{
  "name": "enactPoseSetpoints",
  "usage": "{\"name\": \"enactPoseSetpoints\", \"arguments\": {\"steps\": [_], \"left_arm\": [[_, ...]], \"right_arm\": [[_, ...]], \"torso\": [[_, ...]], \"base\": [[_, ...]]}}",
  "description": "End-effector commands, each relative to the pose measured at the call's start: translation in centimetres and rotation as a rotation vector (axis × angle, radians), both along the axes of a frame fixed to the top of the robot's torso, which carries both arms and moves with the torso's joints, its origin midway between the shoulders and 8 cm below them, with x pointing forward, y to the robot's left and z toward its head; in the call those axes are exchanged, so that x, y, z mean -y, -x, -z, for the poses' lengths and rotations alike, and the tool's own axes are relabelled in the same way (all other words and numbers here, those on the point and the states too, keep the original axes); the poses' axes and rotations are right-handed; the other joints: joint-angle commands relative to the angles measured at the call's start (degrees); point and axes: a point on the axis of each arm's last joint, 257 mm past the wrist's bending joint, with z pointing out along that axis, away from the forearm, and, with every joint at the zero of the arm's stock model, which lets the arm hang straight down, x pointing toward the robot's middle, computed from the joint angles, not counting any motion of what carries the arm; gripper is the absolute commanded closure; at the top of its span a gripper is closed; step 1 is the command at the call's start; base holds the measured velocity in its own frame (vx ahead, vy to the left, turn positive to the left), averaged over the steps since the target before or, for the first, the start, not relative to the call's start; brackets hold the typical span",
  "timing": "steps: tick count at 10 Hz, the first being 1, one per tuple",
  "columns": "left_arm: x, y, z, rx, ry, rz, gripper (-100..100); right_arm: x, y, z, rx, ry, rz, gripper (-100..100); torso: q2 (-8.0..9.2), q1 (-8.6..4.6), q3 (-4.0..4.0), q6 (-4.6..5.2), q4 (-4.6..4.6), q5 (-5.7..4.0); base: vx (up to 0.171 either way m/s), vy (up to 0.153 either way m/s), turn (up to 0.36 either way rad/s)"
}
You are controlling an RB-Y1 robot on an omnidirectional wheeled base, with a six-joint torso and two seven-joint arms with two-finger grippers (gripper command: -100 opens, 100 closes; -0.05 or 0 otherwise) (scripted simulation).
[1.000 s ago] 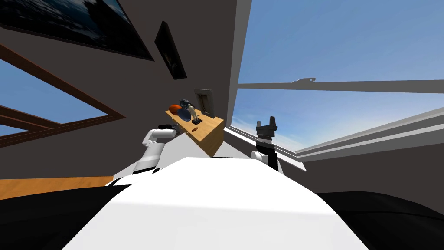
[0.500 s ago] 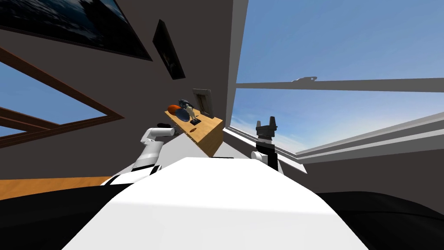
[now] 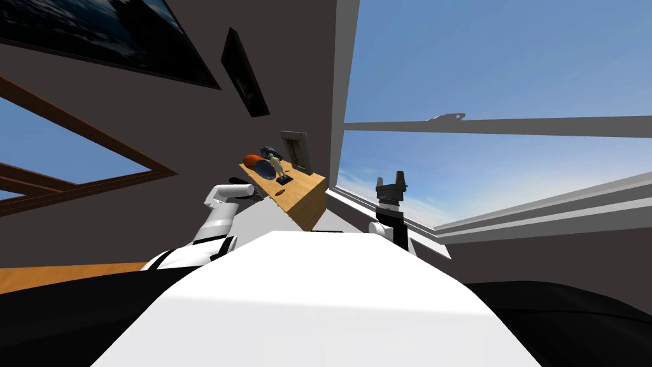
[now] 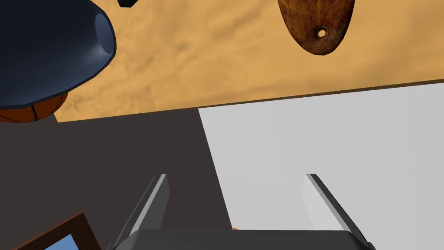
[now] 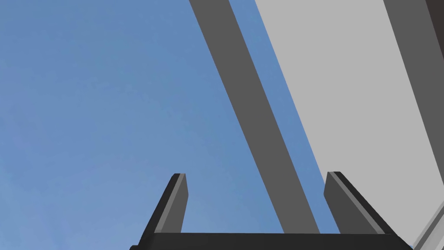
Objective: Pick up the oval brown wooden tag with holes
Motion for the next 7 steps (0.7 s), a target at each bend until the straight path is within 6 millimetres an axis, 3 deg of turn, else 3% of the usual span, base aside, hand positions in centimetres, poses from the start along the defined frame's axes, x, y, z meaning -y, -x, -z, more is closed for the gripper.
{"name": "enactPoseSetpoints", "arguments": {"steps": [1, 7], "left_arm": [[0.0, 1.0, 0.8, -0.046, 0.034, -0.024, -100], [0.6, 3.2, 2.5, -0.173, 0.176, -0.104, -100]], "right_arm": [[0.0, 0.0, 0.0, 0.0, 0.0, 0.0, 0], [0.0, 0.0, 0.0, 0.0, 0.0, 0.0, 0]], "torso": [[0.0, 0.0, 0.0, 0.0, 0.0, 0.0], [0.06, 0.11, 0.03, -0.01, 0.01, 0.03]], "base": [[0.053, -0.034, -0.003], [0.049, -0.028, -0.011]]}}
